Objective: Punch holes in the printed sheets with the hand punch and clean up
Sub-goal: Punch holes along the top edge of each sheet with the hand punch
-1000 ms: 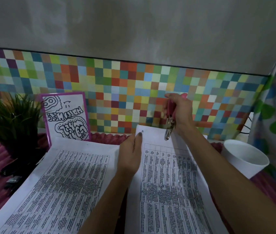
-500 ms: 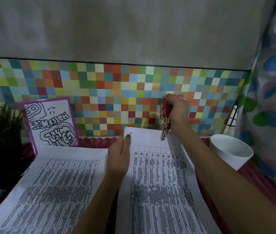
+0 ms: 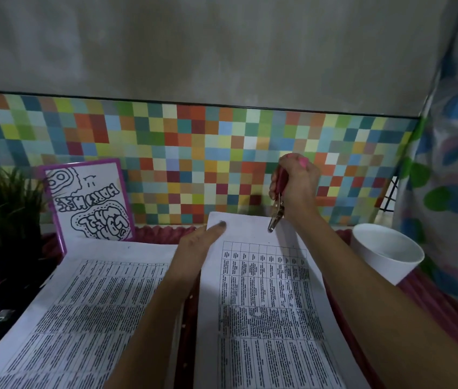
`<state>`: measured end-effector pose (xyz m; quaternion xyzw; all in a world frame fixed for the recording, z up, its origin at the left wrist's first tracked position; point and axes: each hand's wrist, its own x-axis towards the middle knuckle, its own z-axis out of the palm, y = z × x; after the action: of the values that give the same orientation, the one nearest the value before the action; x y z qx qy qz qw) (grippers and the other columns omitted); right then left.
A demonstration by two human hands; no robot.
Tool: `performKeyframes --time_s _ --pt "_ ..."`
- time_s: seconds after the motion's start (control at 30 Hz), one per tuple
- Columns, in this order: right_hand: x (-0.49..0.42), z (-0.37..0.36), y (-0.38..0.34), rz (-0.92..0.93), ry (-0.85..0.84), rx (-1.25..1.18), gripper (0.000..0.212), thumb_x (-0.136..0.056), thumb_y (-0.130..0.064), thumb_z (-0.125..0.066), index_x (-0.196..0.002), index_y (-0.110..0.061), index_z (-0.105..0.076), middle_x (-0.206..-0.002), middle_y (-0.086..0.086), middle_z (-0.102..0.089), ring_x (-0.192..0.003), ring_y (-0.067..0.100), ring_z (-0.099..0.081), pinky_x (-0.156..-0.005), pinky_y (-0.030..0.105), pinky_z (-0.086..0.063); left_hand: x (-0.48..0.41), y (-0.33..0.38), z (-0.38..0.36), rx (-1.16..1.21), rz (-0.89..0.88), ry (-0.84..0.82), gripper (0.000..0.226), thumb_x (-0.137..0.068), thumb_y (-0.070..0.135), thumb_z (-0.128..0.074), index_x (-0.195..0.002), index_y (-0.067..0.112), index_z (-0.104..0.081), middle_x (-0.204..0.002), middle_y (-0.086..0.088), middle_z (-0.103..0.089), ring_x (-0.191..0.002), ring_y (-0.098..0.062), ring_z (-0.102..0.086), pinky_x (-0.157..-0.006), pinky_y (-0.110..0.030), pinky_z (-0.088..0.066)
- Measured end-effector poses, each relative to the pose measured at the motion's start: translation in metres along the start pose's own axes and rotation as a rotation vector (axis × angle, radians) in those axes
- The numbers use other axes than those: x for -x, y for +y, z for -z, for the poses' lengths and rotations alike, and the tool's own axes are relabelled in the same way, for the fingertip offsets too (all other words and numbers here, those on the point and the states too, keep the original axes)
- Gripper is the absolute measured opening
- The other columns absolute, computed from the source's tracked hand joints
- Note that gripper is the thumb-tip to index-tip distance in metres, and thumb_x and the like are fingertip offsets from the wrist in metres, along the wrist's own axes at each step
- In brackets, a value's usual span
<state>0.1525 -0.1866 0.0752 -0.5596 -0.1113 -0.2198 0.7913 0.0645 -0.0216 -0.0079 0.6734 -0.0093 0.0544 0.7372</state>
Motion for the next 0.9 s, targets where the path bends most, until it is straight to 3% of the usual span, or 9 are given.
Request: performKeyframes --time_s 0.07,0.13,0.2,0.27,0.33,0.43,0.63,0.9 --pt "0.001 -0.002 0.002 0.045 -0.059 0.044 0.013 -0.081 -0.007 -0.053 -0.069 -0.006 -0.054 -0.059 0.016 -0.047 -0.041 0.020 -0.040 -0.037 0.025 -0.033 -0.001 0.000 0.005 -0.142 -0.118 0.089 0.037 -0.087 0.044 -0.067 -0.112 0.018 -0.068 -0.112 0.001 -0.071 -0.102 -0.020 -0.067 -0.096 -0.041 -0.050" --pt "0.003 -0.006 0.003 0.082 -0.108 0.082 0.012 -0.076 -0.010 -0.053 -0.072 0.001 -0.055 -0.063 0.019 -0.046 -0.042 0.020 -0.040 -0.038 0.025 -0.033 0.001 0.003 0.000 -0.487 -0.395 0.287 0.045 -0.086 0.042 -0.068 -0.125 0.024 -0.058 -0.124 0.008 -0.059 -0.112 -0.010 -0.056 -0.097 -0.031 -0.046" --pt "0.008 -0.011 0.003 0.107 -0.154 0.099 0.012 -0.076 -0.008 -0.051 -0.073 0.002 -0.056 -0.062 0.018 -0.046 -0.041 0.019 -0.038 -0.039 0.025 -0.032 0.006 0.005 -0.014 -0.787 -0.665 0.320 0.040 -0.092 0.042 -0.057 -0.128 0.025 -0.054 -0.129 0.010 -0.054 -0.120 -0.008 -0.047 -0.105 -0.032 -0.033" --pt "0.015 -0.017 0.003 0.121 -0.204 0.089 0.010 -0.078 -0.005 -0.050 -0.069 -0.001 -0.053 -0.056 0.014 -0.046 -0.037 0.019 -0.038 -0.036 0.024 -0.033 0.007 0.000 -0.030 -1.027 -0.746 0.239 0.037 -0.097 0.044 -0.040 -0.126 0.025 -0.055 -0.128 0.008 -0.058 -0.120 -0.011 -0.050 -0.113 -0.039 -0.022" --pt "0.021 -0.021 0.004 0.115 -0.234 0.075 0.010 -0.079 -0.006 -0.051 -0.069 -0.003 -0.052 -0.053 0.011 -0.047 -0.036 0.020 -0.038 -0.036 0.025 -0.034 0.009 -0.006 -0.039 -1.190 -0.674 0.181 0.043 -0.097 0.044 -0.030 -0.121 0.023 -0.059 -0.118 0.006 -0.065 -0.113 -0.015 -0.059 -0.114 -0.048 -0.023" --pt "0.028 -0.025 0.006 0.121 -0.253 0.071 0.011 -0.080 -0.009 -0.052 -0.069 -0.004 -0.052 -0.053 0.011 -0.048 -0.038 0.020 -0.039 -0.037 0.025 -0.035 0.008 -0.007 -0.038 -1.168 -0.655 0.183 0.039 -0.096 0.041 -0.032 -0.110 0.020 -0.062 -0.103 0.005 -0.069 -0.098 -0.016 -0.065 -0.108 -0.040 -0.021" --pt "0.032 -0.025 0.004 0.062 -0.249 0.020 0.009 -0.077 -0.011 -0.053 -0.069 -0.009 -0.051 -0.054 0.012 -0.048 -0.037 0.020 -0.040 -0.039 0.026 -0.033 0.007 -0.006 -0.030 -0.985 -0.632 0.155 0.015 -0.098 0.025 -0.052 -0.109 0.019 -0.062 -0.107 0.006 -0.066 -0.103 -0.013 -0.058 -0.094 -0.028 -0.019" --pt "0.036 -0.019 -0.004 -0.049 -0.416 0.058 0.031 -0.075 -0.013 -0.053 -0.102 0.003 -0.059 -0.068 0.016 -0.051 -0.045 0.021 -0.047 -0.043 0.026 -0.042 0.003 -0.012 -0.027 -0.929 -0.667 0.154 0.012 -0.096 0.029 -0.055 -0.100 0.023 -0.064 -0.102 0.011 -0.069 -0.092 -0.008 -0.057 -0.083 -0.025 -0.017"
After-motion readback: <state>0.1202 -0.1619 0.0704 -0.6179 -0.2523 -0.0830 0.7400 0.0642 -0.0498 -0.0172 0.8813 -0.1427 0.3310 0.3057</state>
